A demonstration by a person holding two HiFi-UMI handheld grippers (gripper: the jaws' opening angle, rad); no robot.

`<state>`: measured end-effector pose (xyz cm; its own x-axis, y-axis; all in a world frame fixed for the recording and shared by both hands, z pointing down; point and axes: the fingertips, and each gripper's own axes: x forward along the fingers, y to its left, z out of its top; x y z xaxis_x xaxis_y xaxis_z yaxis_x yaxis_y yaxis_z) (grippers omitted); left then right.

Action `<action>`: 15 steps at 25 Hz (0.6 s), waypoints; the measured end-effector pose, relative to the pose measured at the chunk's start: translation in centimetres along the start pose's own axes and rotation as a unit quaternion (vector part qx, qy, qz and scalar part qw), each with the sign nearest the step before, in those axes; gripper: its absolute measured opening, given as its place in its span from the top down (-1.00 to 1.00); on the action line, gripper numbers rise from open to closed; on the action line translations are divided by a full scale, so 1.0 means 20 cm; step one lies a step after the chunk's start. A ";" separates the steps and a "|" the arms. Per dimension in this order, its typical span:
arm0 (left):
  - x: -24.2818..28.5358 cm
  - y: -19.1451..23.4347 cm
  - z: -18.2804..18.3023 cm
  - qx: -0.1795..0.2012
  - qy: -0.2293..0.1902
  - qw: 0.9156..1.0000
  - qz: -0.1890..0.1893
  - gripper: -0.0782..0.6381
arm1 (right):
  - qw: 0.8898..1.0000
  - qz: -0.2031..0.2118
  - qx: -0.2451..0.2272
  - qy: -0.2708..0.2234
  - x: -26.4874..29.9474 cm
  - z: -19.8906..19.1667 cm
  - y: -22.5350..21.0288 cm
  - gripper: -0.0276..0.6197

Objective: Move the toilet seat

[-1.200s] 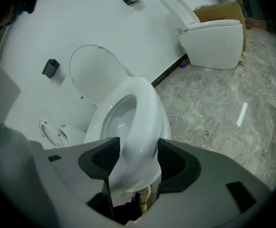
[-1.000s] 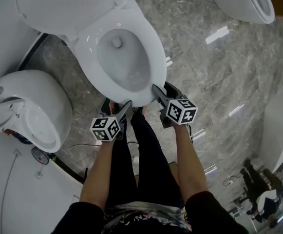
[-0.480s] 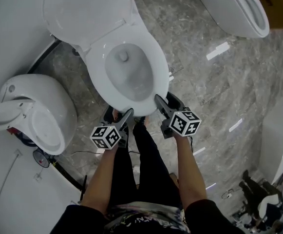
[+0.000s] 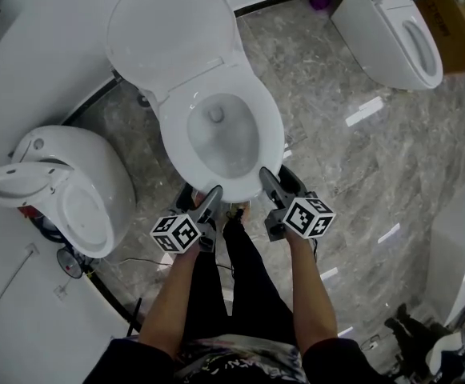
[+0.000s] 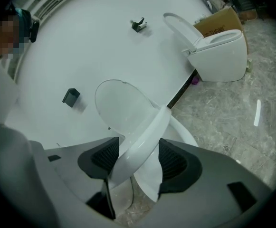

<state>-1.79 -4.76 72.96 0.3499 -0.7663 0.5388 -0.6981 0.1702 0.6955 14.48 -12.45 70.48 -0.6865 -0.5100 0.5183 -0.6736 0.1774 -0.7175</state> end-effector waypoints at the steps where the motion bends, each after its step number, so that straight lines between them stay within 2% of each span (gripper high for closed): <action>1: -0.01 -0.01 0.02 -0.005 -0.006 1.000 -0.001 -0.64 | 1.000 0.003 0.001 -0.002 0.00 0.01 0.02 0.10; 5: -0.05 -0.05 0.11 -0.030 -0.038 0.999 -0.006 -0.64 | 1.000 0.015 0.008 -0.012 -0.01 0.08 0.11 0.08; 11: -0.09 -0.12 0.30 -0.068 -0.096 0.993 -0.019 -0.64 | 0.997 0.044 0.031 -0.059 0.00 0.24 0.28 0.04; 15: -0.11 -0.14 0.40 -0.089 -0.100 0.991 -0.013 -0.64 | 0.995 0.045 0.045 -0.079 0.02 0.32 0.37 0.03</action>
<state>-5.69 -8.48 65.98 0.2230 -0.8760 0.4276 -0.5631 0.2423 0.7901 10.88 -16.69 62.44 -0.6863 -0.6224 0.3764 -0.5794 0.1550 -0.8002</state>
